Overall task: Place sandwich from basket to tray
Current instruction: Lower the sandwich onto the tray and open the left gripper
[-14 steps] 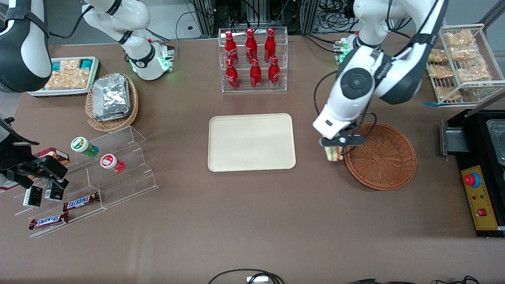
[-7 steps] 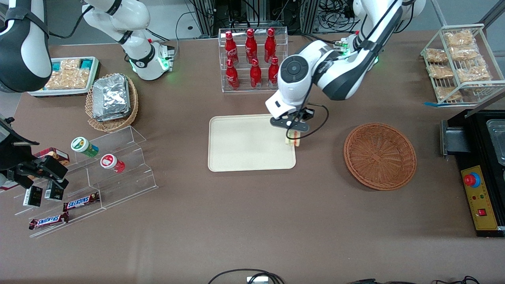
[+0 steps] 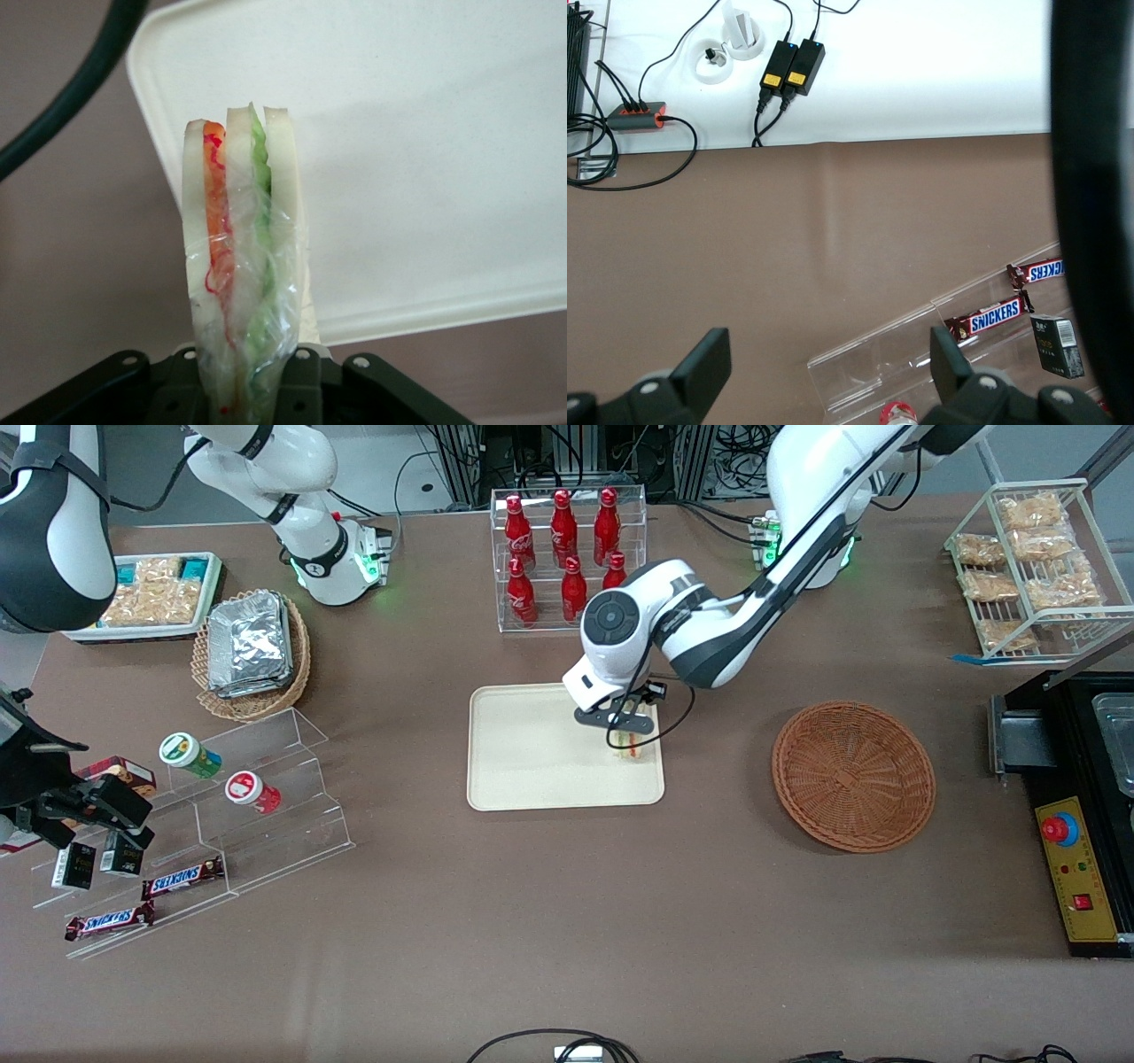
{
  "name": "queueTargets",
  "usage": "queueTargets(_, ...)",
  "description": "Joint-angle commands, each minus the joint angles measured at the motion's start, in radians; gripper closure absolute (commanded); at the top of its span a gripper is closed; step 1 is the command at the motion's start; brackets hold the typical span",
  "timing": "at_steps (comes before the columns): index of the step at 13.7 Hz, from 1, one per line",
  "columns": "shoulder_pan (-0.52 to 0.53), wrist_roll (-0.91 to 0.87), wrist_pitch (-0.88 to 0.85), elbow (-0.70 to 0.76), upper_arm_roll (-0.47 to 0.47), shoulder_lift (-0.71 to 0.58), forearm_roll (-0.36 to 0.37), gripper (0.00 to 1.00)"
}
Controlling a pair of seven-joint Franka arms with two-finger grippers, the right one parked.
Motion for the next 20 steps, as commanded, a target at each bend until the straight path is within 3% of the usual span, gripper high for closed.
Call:
queueTargets(1,-0.026,-0.046,-0.007,0.061,0.004,0.080,0.029,1.00)
queueTargets(7,-0.072,-0.139,0.019,0.059,0.018,0.150,0.112,0.95)
queueTargets(8,-0.073,-0.143,0.021,0.059,0.018,0.154,0.116,0.92)
queueTargets(10,-0.073,-0.144,0.019,0.059,0.018,0.160,0.116,0.77)
queueTargets(11,-0.073,-0.147,0.019,0.059,0.018,0.162,0.116,0.49)
queueTargets(12,-0.073,-0.152,0.019,0.059,0.018,0.160,0.116,0.13)
queueTargets(13,-0.072,-0.164,0.019,0.062,0.018,0.159,0.113,0.00)
queueTargets(20,0.008,-0.244,-0.146,0.267,0.016,0.140,0.098,0.00)
